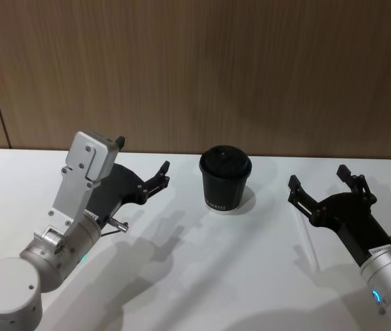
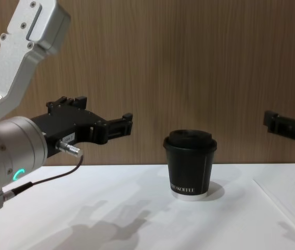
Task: Pick up the straw with one hand, pass it to the other hand, and insert it into the cup.
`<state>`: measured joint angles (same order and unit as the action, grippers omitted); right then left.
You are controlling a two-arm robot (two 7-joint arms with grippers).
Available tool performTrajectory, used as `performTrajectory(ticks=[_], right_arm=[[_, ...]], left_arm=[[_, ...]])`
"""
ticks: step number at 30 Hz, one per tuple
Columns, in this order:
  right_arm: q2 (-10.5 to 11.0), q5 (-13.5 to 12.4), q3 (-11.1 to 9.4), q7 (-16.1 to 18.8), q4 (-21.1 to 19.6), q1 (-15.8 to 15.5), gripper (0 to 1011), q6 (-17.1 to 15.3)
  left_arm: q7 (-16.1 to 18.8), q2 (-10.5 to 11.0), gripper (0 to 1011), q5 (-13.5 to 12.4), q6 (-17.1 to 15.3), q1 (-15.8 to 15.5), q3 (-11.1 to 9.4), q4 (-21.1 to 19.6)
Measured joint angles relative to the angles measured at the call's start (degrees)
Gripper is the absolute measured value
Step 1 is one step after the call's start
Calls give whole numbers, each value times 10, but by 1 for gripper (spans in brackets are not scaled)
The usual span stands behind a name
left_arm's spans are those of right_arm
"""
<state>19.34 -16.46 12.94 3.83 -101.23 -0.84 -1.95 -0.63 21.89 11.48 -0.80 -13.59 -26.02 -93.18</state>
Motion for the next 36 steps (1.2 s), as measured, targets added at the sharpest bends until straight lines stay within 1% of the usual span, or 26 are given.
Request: performTrajectory(ticks=[36], right_arm=[[0, 0, 0, 0, 0, 0, 1001, 0]], left_arm=[[0, 0, 1003, 0, 0, 0, 0, 0]])
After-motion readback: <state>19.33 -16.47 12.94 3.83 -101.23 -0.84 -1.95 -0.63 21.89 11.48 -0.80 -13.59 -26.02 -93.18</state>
